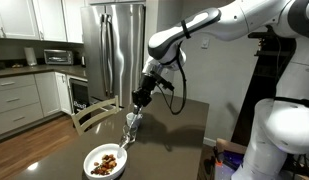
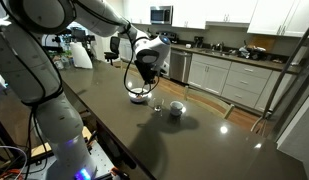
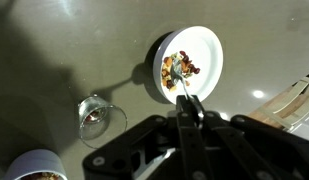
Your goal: Use the spoon to transfer one spoon of contents from the bowl to the glass cup
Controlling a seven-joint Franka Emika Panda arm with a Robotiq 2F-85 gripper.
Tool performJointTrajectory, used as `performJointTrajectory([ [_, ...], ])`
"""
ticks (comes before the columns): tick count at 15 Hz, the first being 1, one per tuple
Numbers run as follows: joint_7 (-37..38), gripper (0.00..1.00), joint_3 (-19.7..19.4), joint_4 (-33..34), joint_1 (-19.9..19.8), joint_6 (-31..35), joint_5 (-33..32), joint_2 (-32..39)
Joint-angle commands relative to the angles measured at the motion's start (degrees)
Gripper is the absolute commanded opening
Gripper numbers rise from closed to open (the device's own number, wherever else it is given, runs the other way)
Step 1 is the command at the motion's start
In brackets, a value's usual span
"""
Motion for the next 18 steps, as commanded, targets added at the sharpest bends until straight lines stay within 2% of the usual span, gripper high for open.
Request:
performJointTrajectory([
  [1, -2.7, 0.04, 0.4, 0.6, -0.2, -0.9, 2.1, 2.0],
  [18, 0.7, 0.04, 5.4, 2.5, 1.5, 7.0, -2.0, 8.6],
])
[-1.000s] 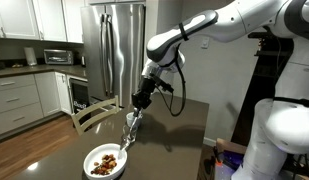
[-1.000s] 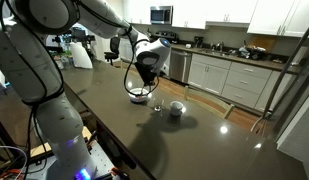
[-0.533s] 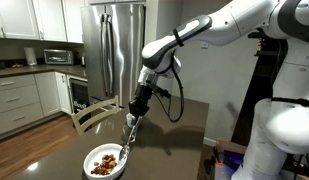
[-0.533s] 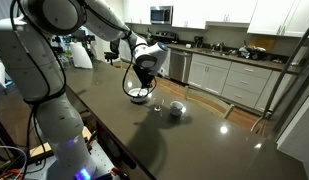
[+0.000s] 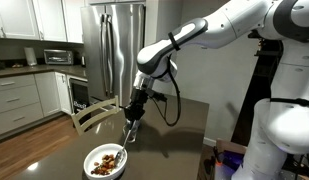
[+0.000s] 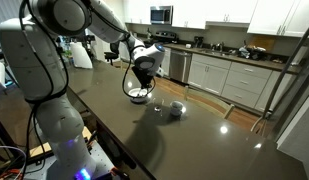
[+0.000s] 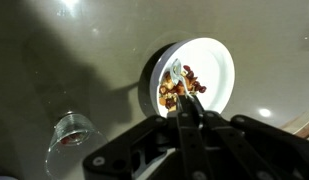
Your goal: Use the spoon to transfer one spoon of contents from the bowl to the glass cup
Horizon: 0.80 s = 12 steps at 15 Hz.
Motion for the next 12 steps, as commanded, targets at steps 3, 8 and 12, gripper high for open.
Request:
performJointTrajectory([
  [3, 1.9, 0.04, 0.9, 2.3, 0.2, 3.1, -3.4, 2.4],
  [8, 3.3, 0.04, 0.7, 4.4, -0.2, 3.1, -6.9, 3.5],
  [12, 3.2, 0.04, 0.6, 5.3, -0.4, 3.4, -7.9, 4.2],
])
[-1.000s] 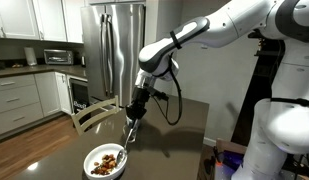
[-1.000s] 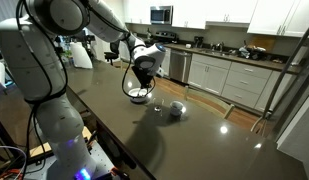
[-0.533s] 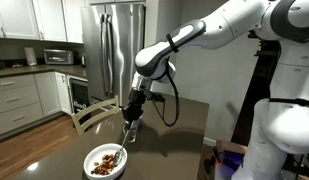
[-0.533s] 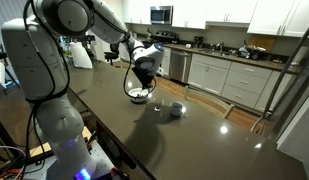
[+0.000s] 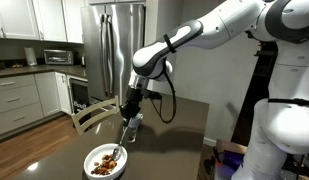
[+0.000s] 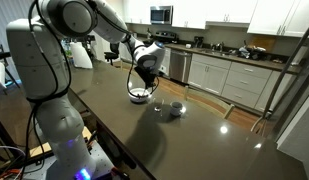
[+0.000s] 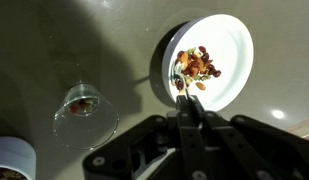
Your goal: Use the spoon to transfer one spoon of contents from the bowl to the glass cup
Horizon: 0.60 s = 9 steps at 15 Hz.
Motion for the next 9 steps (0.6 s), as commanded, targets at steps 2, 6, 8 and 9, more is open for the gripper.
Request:
performJointTrajectory([
  [2, 0.8, 0.04, 0.1, 1.5, -0.5, 1.0, -0.7, 1.5],
  [6, 0.2, 0.04, 0.3, 1.2, -0.6, 2.1, -0.1, 2.2],
  [8, 0.1, 0.04, 0.4, 1.1, -0.6, 2.5, -0.1, 2.6],
  [9, 0.0, 0.04, 0.4, 1.1, -0.6, 2.4, 0.1, 2.6],
])
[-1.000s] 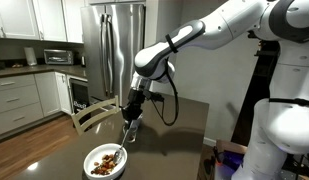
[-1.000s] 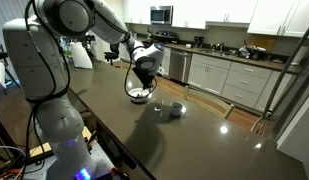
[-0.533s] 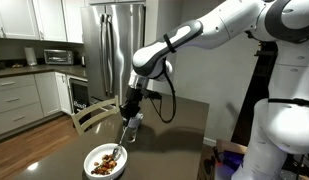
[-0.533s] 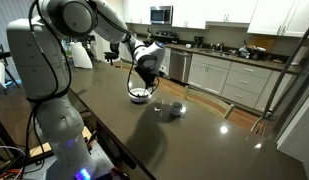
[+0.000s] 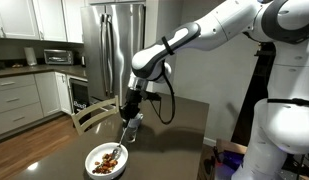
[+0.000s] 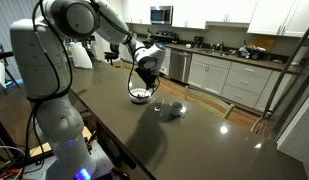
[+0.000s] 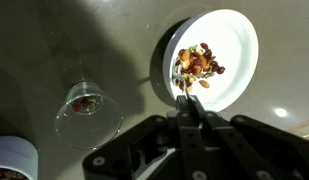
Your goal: Use the spoon to transfer one spoon of contents from the bowl to the glass cup
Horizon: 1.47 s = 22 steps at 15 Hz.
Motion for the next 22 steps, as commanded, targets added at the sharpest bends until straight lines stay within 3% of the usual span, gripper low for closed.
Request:
performJointTrajectory([
  [1, -0.3, 0.04, 0.5, 0.8, -0.6, 1.0, 0.5, 1.4],
  [11, -4.5, 0.04, 0.4, 0.9, -1.9, -0.6, 9.8, 2.6],
  [22, -6.7, 0.04, 1.6, 0.2, -1.6, -0.5, 13.8, 4.1],
])
